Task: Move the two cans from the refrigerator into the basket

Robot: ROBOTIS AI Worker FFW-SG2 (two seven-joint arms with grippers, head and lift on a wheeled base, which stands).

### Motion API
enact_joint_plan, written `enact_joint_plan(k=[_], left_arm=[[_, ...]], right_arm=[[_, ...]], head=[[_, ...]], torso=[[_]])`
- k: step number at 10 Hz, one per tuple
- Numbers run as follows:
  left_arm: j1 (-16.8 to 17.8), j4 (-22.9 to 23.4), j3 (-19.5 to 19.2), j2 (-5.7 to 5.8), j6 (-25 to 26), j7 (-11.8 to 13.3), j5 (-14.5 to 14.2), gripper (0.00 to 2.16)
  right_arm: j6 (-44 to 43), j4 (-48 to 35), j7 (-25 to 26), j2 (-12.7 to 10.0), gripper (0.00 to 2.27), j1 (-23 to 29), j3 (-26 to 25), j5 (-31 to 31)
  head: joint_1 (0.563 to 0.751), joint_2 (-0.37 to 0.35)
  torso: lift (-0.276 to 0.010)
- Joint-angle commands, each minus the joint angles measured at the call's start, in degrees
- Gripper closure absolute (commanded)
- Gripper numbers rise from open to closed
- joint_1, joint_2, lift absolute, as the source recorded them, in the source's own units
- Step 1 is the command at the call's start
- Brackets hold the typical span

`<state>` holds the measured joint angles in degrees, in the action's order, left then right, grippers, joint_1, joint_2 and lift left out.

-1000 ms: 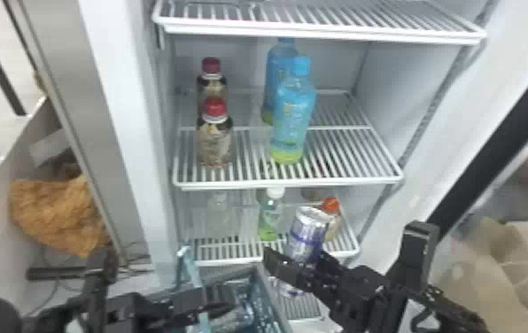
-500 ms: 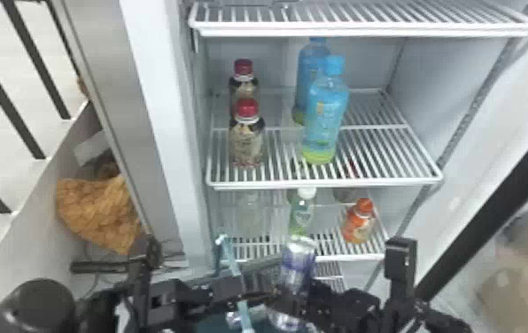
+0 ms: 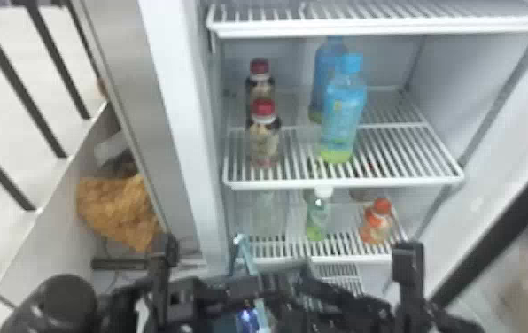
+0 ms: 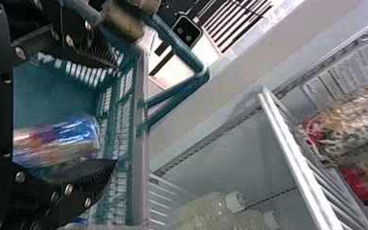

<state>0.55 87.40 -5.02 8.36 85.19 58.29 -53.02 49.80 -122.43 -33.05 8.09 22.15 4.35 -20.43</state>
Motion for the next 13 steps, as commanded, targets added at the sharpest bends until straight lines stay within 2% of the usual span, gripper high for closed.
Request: enact_joint_plan(k=[1,7,9,11,13], left_arm=[[-0.13,0.00,-0.12,-0.01,0.03,-0.02,0.01,1.19],[-0.83,0.00,-0.81,0.16,0.03,-0.02,0.01,1.19],[-0.97,0.00,-0.81,0.16,0.03,-0.02,0.01,1.19],[-1.53,0.00,-1.38,0.16,0.17,-0.02,0.24,1.19],[-2.10,0.00,-1.84,-0.01,0.31,-0.19,0.35,1.19]], right_arm=[[-0.02,-0.97,0.00,-0.35,0.15,0.49,-1.26,1.12],[-2.55,-6.59,0.18,-1.67,0.18,4.15,-8.80,5.34],[-8.74,-6.73,0.18,-1.85,0.18,7.80,-12.23,7.52],[-15.07,-7.30,0.27,-2.38,0.18,12.58,-15.09,7.63],[-23.09,-7.86,0.35,-2.64,0.18,17.36,-17.60,7.40]], head=[[0.695,-0.013],[0.695,-0.089],[0.695,-0.136],[0.695,-0.203],[0.695,-0.240]], torso=[[-0.025],[-0.025],[-0.025],[-0.025],[-0.025]])
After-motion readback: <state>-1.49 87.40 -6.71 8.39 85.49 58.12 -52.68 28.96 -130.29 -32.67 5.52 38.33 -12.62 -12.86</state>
